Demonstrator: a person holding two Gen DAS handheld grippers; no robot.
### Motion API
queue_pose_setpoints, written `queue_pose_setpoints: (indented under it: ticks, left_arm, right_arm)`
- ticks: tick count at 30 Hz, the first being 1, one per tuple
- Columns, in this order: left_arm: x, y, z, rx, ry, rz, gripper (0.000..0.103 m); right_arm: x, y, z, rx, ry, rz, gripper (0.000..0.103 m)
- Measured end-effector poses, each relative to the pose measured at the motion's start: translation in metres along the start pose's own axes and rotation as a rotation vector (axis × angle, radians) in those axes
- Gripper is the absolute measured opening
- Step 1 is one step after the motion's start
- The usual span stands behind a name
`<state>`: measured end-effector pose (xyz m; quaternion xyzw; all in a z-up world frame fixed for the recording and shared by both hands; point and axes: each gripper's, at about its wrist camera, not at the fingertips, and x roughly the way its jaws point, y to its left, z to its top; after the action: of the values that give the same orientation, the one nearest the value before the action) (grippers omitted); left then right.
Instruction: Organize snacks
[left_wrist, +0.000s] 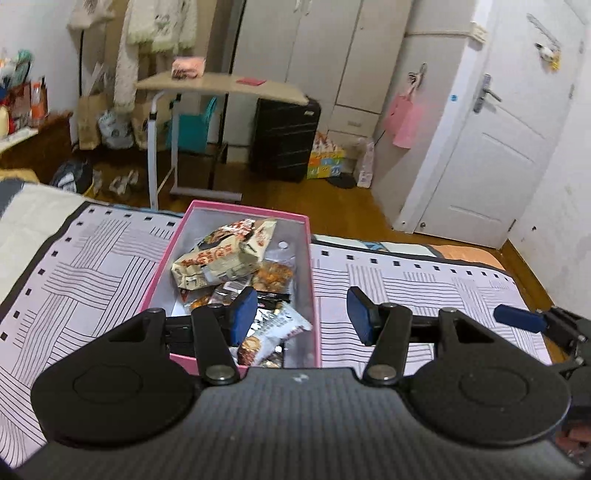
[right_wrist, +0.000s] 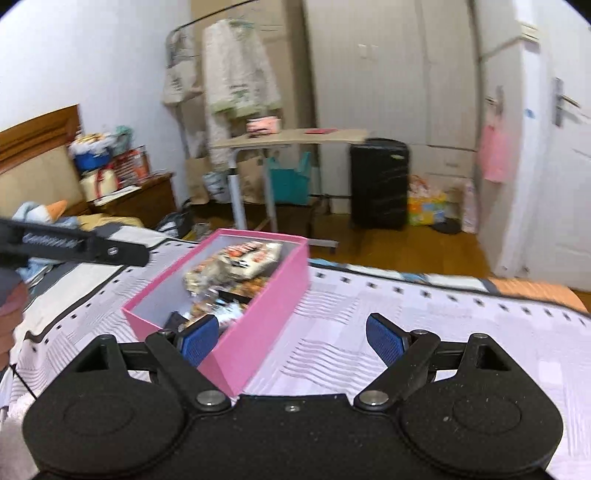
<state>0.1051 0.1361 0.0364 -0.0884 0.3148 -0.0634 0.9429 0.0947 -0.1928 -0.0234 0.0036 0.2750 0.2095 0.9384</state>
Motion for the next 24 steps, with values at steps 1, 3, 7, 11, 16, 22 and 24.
queue_pose_setpoints:
  ticks: [1, 3, 7, 11, 16, 22, 24]
  left_arm:
    - [-0.005, -0.005, -0.003, 0.005, -0.004, -0.005, 0.053]
    - [-0.013, -0.014, -0.012, 0.009, -0.01, -0.019, 0.053]
    - [-0.024, -0.032, -0.028, 0.029, -0.004, -0.026, 0.056]
    - [-0.027, -0.047, -0.041, 0.065, -0.004, -0.004, 0.061]
    - [-0.029, -0.057, -0.053, 0.098, 0.0, 0.031, 0.07]
    - [-0.034, -0.06, -0.062, 0.104, -0.021, 0.019, 0.095]
    - [-0.033, -0.062, -0.064, 0.116, -0.022, 0.036, 0.097]
  right_arm:
    - [-0.006, -0.004, -0.004, 0.016, 0.005, -0.021, 0.09]
    - [-0.013, -0.009, -0.011, 0.046, 0.022, -0.055, 0.09]
    - [-0.027, -0.019, -0.024, 0.085, 0.028, -0.12, 0.09]
    - [-0.039, -0.021, -0.034, 0.096, 0.021, -0.179, 0.09]
    - [-0.049, -0.017, -0.041, 0.11, 0.023, -0.223, 0.101]
    - [-0.055, -0.014, -0.047, 0.119, 0.045, -0.289, 0.103]
    - [-0.055, -0.016, -0.046, 0.125, 0.058, -0.322, 0.103]
